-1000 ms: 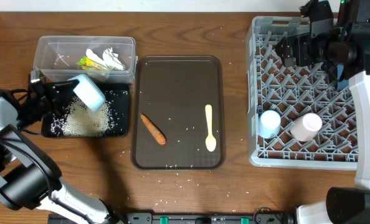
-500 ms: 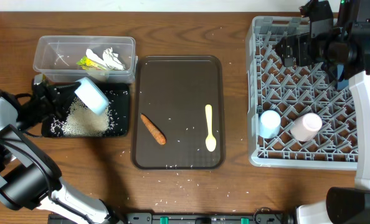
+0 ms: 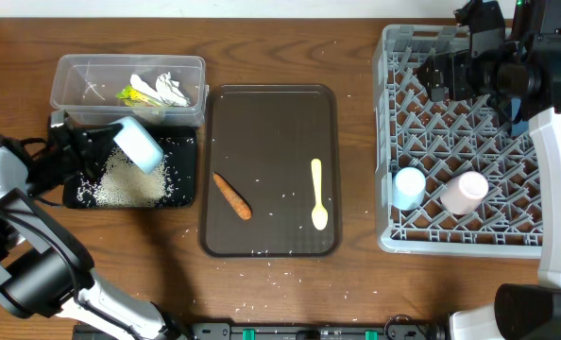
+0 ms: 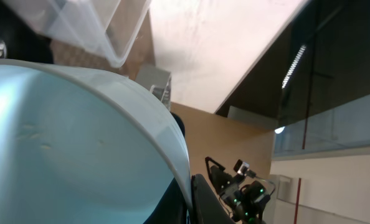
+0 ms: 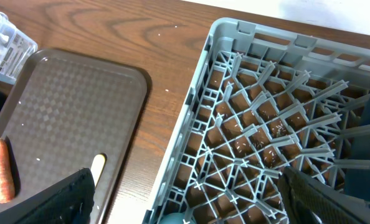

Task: Sort waste into correct bins and load items into the dishwasher rack
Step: 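Carry the bowl left and tip the rice onto the black tray, then bring the emptied bowl back and set it on the brown tray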

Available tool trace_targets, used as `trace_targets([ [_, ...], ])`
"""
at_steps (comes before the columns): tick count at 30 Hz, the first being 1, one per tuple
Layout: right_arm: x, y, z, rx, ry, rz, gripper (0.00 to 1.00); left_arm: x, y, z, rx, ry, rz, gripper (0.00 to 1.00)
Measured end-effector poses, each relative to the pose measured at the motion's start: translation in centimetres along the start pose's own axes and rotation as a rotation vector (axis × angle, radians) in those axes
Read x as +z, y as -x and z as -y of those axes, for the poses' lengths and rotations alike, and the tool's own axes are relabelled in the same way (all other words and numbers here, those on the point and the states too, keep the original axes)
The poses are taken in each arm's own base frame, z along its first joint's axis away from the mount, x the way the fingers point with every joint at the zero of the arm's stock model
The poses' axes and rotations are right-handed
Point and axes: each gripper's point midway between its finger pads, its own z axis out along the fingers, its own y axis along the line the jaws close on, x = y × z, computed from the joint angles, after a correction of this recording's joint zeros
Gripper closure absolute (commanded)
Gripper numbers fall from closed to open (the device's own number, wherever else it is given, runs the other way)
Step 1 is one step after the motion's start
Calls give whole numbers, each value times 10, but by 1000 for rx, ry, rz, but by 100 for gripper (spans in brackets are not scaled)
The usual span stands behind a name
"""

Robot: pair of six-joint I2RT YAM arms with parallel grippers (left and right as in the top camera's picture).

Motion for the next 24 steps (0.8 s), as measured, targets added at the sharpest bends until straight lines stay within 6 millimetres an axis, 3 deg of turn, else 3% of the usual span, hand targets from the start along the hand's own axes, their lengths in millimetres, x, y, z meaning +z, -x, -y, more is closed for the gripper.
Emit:
trace_targets([
  [6, 0, 0, 0, -1, 0, 1, 6, 35, -28, -5, 88, 113, -102, 94],
  [14, 0, 3, 1, -4, -2, 13, 6, 114, -113, 0, 559, 411, -320, 94],
  [19, 0, 3, 0, -2, 0, 14, 8, 165, -154, -30, 789, 650, -405, 94],
  [24, 0, 5, -2, 32, 4, 17, 11, 201, -176, -73, 972, 914, -395, 94],
])
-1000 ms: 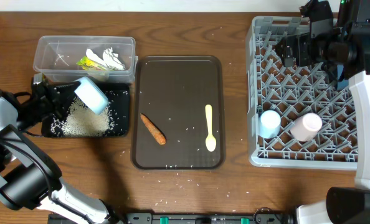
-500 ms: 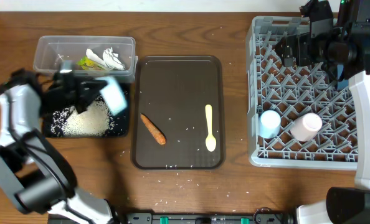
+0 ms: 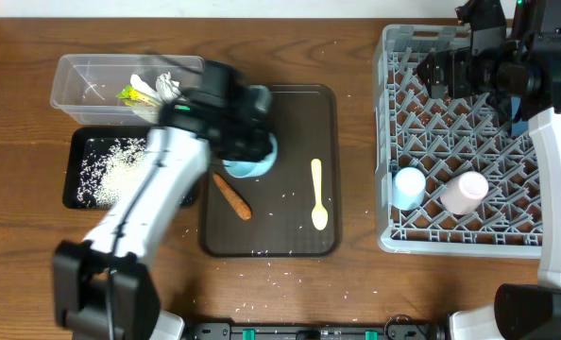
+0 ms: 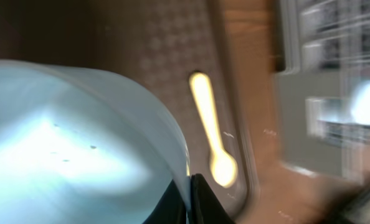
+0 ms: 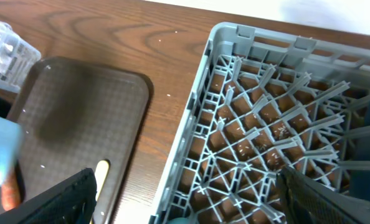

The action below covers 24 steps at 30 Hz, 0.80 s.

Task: Sort waste into correct bins and load items into the dishwasher rack
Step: 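Bring the emptied bowl back and set it on the brown tray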

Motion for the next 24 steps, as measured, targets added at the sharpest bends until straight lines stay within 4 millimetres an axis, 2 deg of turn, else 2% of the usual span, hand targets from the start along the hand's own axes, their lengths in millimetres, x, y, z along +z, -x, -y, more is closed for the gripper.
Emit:
trace_targets([
  [4, 4, 0, -11, 9, 18, -6, 12, 38, -8, -1, 39, 191, -24, 94],
  [9, 13, -1, -31, -1, 54, -25, 13, 68, -15, -18, 12, 324, -54, 93],
  [11, 17, -2, -36, -6, 63, -33, 14, 75, -18, -25, 0, 355, -67, 85],
  [12, 18, -3, -38, -7, 66, -36, 14, 77, -19, -27, -4, 362, -69, 76],
  [14, 20, -3, -41, 1, 70, -42, 14, 77, -18, -29, -17, 375, -65, 65],
  [16, 21, -3, -42, 20, 69, -42, 14, 77, -17, -30, -33, 381, -54, 58],
  [20, 22, 0, -45, 75, 69, -33, 14, 73, -19, -33, -74, 395, -58, 51],
  [22, 23, 3, -48, 98, 73, -23, 16, 63, -20, -36, -111, 402, -55, 47],
  [24, 26, 6, -55, 118, 82, -13, 16, 43, -14, -41, -172, 403, -21, 45],
])
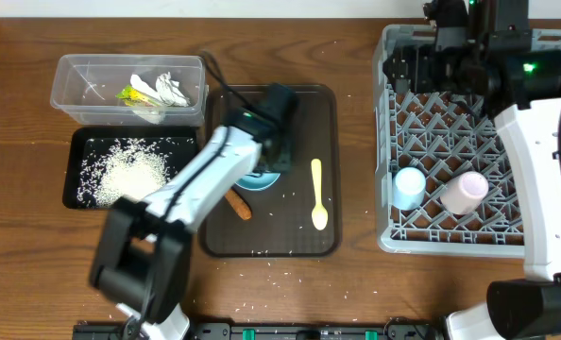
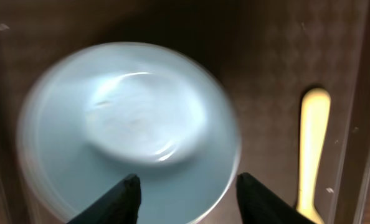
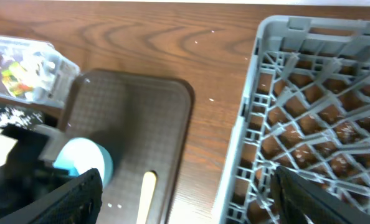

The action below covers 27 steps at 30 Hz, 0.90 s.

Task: Sort waste into correct bins and load items into the dishwasher rack
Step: 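Bring the emptied bowl back and set it on the brown tray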

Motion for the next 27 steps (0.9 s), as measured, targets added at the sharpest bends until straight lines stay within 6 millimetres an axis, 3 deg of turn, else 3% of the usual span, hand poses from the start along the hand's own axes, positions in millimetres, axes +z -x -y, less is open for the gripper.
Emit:
trace_targets([
  [4, 21, -3, -25, 19, 39, -20, 20, -56, 24, -41, -195, -20, 105, 44],
  [6, 42, -11, -41, 26, 61, -63, 23, -87, 33, -68, -289, -27, 170, 43],
  [9, 80, -35, -65, 30, 84, -161, 25, -125, 38, -107, -412, -17, 258, 40],
  [12, 120, -66, -88, 13, 98, -266, 27, -149, 33, -137, -499, -2, 306, 39],
  [18, 181, -134, -127, -43, 110, -449, 36, -158, 27, -163, -581, 25, 316, 39],
  [22, 205, -166, -137, -57, 101, -527, 44, -157, 25, -164, -584, 29, 309, 39],
  [27, 222, -190, -139, -67, 83, -581, 56, -156, 25, -164, -585, 31, 303, 39],
])
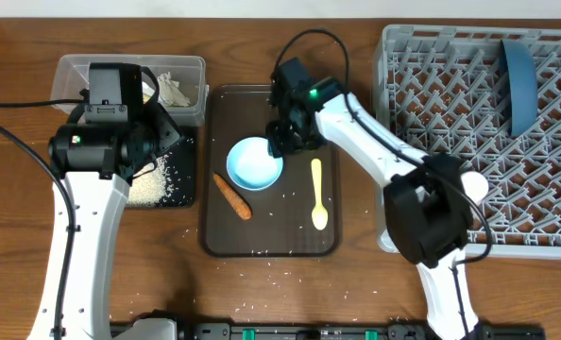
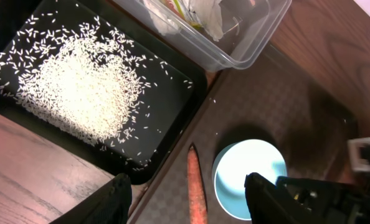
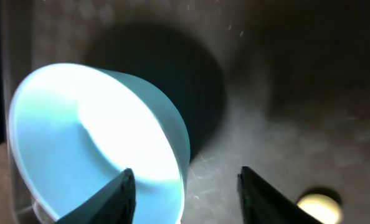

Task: Sort waste into correct bins and load items into the dishwasher rack
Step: 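Bring the emptied bowl back and set it on the brown tray, then grasp the light-blue bowl with the right gripper and lift it, then place the bowl upright in the back of the rack, right gripper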

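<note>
A light blue bowl point(image 1: 255, 162) stands upright on the brown tray point(image 1: 299, 246), empty. My right gripper point(image 1: 285, 142) reaches across from the rack side. It is open, with its fingers point(image 3: 124, 194) on either side of the bowl's right rim point(image 3: 182, 162). An orange carrot point(image 1: 231, 195) and a yellow spoon point(image 1: 318, 194) lie on the same tray. My left gripper point(image 2: 192, 202) hangs open and empty high over the black tray's point(image 2: 172, 134) right edge. The grey dishwasher rack point(image 1: 450, 94) stands at the right.
White rice point(image 2: 79, 93) covers the black tray. A clear bin point(image 1: 181, 71) with paper and wrapper scraps sits behind it. A blue dish point(image 1: 518, 71) stands on edge in the rack, and my right arm partly hides a pale cup point(image 1: 471, 184). Rice grains dot the table front.
My left gripper was open right over the bowl on the brown tray and is now back over the black tray. My right gripper has come from the rack to the bowl's rim.
My left gripper first held the blue bowl tilted over the black tray of rice. Then it had the bowl over the brown tray, then stood open above it there. Now the left arm is back at the left and the right gripper straddles the bowl's rim.
</note>
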Available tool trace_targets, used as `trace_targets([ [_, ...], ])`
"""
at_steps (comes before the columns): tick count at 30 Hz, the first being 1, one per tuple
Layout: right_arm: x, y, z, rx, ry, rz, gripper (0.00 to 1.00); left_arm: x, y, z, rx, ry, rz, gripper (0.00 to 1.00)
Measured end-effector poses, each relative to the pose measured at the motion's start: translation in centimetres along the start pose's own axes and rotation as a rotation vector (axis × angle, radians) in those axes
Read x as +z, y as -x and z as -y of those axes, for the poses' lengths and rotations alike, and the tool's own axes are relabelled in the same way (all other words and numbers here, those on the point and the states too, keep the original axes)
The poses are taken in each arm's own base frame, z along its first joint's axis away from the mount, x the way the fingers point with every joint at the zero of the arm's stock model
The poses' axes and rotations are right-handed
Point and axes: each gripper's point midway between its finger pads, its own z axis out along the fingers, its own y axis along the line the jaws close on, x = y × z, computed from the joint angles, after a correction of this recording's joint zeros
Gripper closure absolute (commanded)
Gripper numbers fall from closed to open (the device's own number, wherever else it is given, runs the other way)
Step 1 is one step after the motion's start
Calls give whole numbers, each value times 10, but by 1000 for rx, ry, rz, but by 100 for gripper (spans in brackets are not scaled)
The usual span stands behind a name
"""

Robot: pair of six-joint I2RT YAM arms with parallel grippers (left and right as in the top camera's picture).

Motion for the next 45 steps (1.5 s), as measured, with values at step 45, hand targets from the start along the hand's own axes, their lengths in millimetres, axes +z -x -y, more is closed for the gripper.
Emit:
trace_targets([
  [45, -307, 97, 261, 31, -1491, 512, 99, 1, 0, 0, 0, 1, -2, 38],
])
